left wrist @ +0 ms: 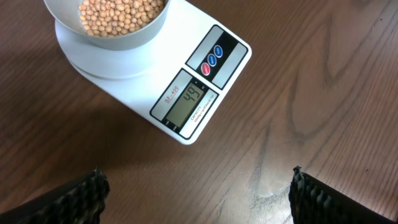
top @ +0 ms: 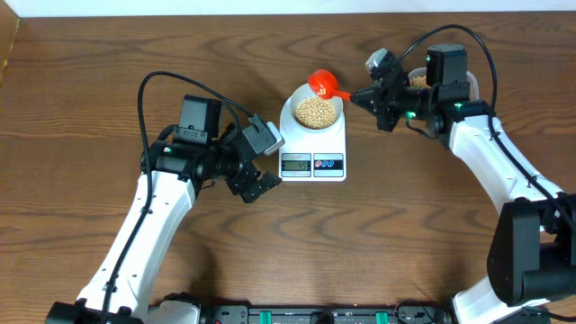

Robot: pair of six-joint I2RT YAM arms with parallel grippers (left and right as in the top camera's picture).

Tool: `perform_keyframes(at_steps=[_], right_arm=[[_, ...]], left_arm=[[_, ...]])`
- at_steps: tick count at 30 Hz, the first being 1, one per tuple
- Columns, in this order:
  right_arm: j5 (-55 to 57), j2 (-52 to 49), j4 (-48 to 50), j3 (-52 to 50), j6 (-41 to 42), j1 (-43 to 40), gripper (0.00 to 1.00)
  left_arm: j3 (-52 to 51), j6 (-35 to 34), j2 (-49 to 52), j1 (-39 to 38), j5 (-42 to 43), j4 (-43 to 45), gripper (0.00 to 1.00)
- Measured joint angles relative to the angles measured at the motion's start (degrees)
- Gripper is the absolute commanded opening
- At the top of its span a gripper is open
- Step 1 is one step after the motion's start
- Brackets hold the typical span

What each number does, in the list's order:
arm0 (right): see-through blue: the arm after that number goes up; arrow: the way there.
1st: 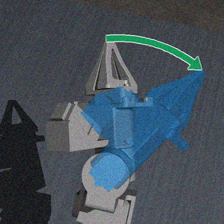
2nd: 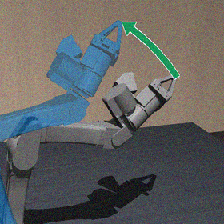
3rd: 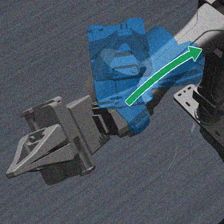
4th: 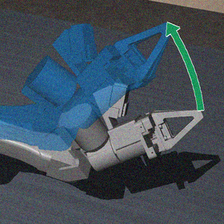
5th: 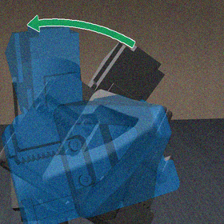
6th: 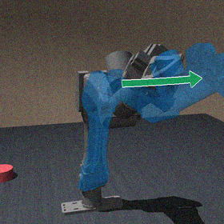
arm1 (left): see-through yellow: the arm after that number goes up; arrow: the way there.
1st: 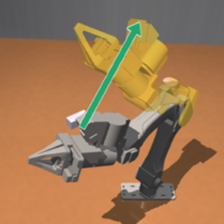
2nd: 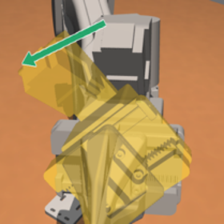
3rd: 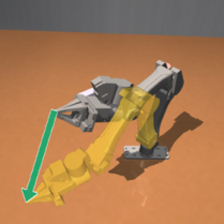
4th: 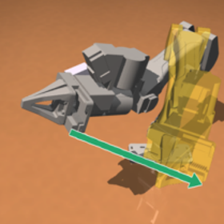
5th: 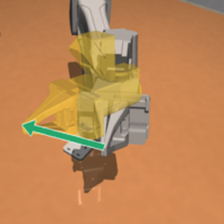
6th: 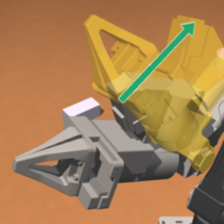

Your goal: Scoop item into bowl and weigh 50g on scale

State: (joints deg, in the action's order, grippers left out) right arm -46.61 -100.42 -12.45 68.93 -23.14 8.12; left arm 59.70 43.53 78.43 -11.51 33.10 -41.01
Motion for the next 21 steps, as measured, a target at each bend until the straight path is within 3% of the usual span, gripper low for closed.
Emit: perform_keyframes(at_steps=[21], right_arm=[[-0.87, 0.85, 0.81, 0.00, -0.07, 0.07, 0.01]], left_arm=[[0.00, 0.00, 0.00, 0.00, 0.00, 0.00, 0.95]])
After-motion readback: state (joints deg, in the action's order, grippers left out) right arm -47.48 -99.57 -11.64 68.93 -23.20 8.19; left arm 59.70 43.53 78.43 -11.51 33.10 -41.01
